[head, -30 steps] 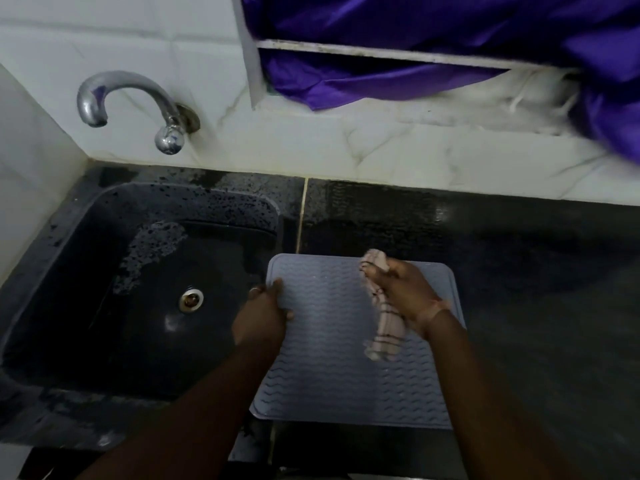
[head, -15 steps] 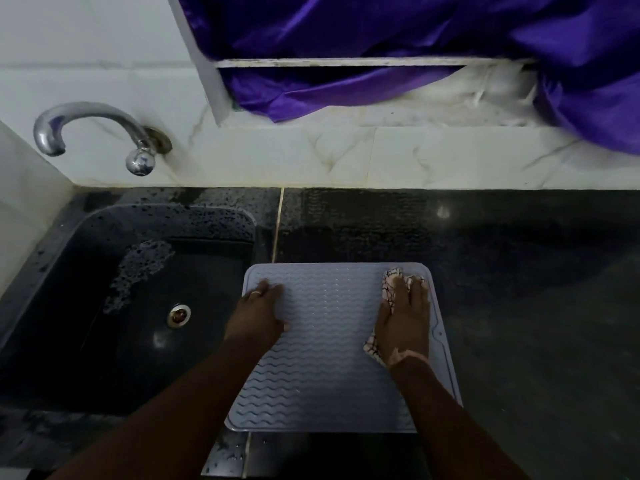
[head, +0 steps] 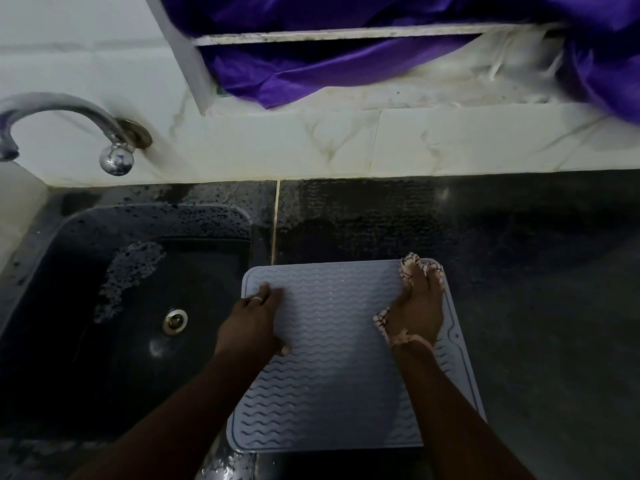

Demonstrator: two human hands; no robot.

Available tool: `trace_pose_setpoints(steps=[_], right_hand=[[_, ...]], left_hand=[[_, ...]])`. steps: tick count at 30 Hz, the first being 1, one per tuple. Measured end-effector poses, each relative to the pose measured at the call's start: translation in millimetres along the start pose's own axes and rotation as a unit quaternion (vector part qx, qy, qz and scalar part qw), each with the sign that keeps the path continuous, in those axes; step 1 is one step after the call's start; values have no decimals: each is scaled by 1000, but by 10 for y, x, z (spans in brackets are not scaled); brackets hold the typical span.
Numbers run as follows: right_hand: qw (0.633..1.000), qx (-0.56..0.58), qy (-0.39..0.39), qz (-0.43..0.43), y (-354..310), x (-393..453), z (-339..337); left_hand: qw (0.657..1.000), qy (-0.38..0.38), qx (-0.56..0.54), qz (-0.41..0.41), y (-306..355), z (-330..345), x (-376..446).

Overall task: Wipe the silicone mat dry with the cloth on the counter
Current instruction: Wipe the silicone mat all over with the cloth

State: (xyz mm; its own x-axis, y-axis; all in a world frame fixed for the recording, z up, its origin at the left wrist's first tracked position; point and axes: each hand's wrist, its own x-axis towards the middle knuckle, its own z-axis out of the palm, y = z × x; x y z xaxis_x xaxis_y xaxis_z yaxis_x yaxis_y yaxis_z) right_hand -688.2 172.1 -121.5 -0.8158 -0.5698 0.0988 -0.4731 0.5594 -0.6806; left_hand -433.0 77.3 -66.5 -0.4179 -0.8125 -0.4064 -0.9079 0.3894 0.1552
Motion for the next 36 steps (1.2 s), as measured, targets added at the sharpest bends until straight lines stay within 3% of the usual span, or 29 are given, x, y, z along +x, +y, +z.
trace_pose_setpoints(steps=[5, 8, 11, 15, 17, 19, 22, 24, 28, 31, 36], right_hand=[[997, -58, -55, -23, -202, -133, 151], [997, -43, -47, -31, -487, -293, 322], [991, -51, -72, -103, -829, -496, 539], [968, -16, -185, -170, -1073, -661, 632], [961, 8, -189, -201, -1002, -646, 504], [978, 55, -133, -153, -809, -448, 232], [999, 0, -32, -23, -363, -22, -181], [998, -17, -24, 60, -195, 117, -222], [997, -28, 5, 70, -383, -80, 122], [996, -49, -51, 49, -700, -357, 390], [974, -51, -194, -110, -1298, -989, 737]], left_hand=[[1000, -5, 9, 18, -68, 19, 12], [1000, -4, -8, 26, -89, 42, 17], [999, 2, -23, 27, -102, 44, 10], [998, 0, -47, 32, -132, 38, -8], [997, 4, -75, 35, -174, 4, -3], [990, 42, -133, 21, -246, -42, 14], [971, 93, -220, -15, -365, -58, 31], [947, 86, -304, -56, -405, -51, 44], [900, 93, -415, -98, -461, 46, 35], [893, 115, -424, -96, -495, 147, 46], [907, 127, -391, -91, -501, 141, 70]])
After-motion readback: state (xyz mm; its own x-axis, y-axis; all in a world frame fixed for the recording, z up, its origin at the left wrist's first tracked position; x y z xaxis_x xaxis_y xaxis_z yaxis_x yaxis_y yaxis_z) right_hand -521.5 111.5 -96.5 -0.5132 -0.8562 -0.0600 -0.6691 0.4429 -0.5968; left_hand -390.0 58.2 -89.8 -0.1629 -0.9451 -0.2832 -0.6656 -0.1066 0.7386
